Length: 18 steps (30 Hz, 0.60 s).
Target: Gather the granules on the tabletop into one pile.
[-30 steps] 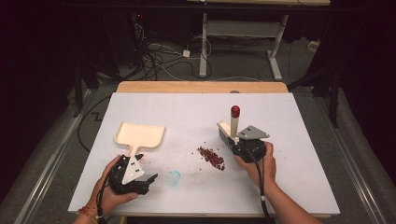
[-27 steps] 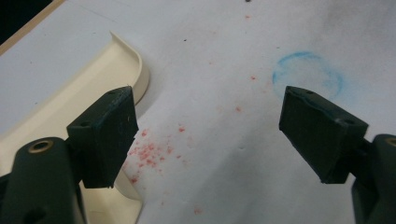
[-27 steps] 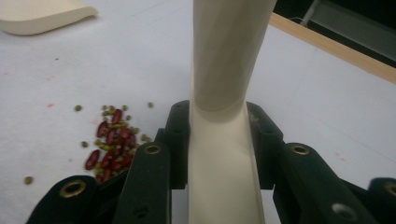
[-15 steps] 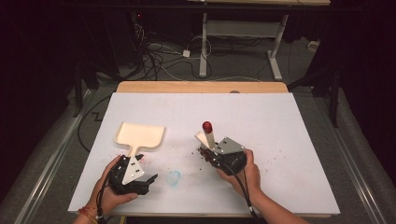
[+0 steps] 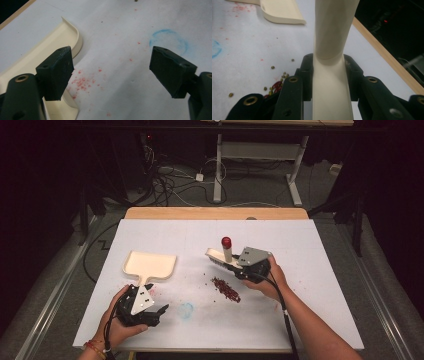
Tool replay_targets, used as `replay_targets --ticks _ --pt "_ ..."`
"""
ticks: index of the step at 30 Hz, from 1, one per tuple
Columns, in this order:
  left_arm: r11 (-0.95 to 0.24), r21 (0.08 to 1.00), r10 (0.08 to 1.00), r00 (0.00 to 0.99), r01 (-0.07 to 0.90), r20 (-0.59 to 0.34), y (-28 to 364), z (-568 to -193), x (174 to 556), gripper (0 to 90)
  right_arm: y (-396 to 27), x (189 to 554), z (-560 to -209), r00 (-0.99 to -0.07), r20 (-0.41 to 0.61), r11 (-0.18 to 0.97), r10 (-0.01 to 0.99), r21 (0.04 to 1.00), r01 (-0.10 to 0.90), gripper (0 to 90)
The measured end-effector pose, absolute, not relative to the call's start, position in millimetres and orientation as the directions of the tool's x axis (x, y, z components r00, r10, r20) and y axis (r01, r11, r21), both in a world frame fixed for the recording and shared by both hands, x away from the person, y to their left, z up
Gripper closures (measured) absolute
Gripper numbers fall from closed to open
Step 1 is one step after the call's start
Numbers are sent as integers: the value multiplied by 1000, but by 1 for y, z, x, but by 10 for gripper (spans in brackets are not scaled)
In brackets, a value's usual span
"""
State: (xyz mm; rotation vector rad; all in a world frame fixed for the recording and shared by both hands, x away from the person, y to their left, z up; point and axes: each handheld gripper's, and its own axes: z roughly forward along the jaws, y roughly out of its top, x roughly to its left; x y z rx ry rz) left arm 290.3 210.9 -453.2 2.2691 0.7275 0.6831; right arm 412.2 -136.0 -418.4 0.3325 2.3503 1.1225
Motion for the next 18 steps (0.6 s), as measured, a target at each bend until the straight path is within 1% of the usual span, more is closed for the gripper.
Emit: replay_targets --ticks 4,6,8,10,18 --pt "-638 703 649 712 314 270 211 -454 290 187 -116 427 -426 -868 -350 645 353 763 -45 671" --pt "-640 700 648 713 317 269 212 -455 290 188 -108 430 -429 -891 -324 638 319 768 -51 671" --pt "-635 702 650 713 321 262 214 -456 290 188 -101 431 -432 -897 -329 640 295 765 -70 671" --pt "-637 701 650 713 322 263 215 -456 289 188 -98 432 -434 -918 -301 633 259 771 -75 671" --pt "-639 699 647 716 321 263 215 -456 287 188 -115 430 -432 -957 -234 618 168 782 -83 671"
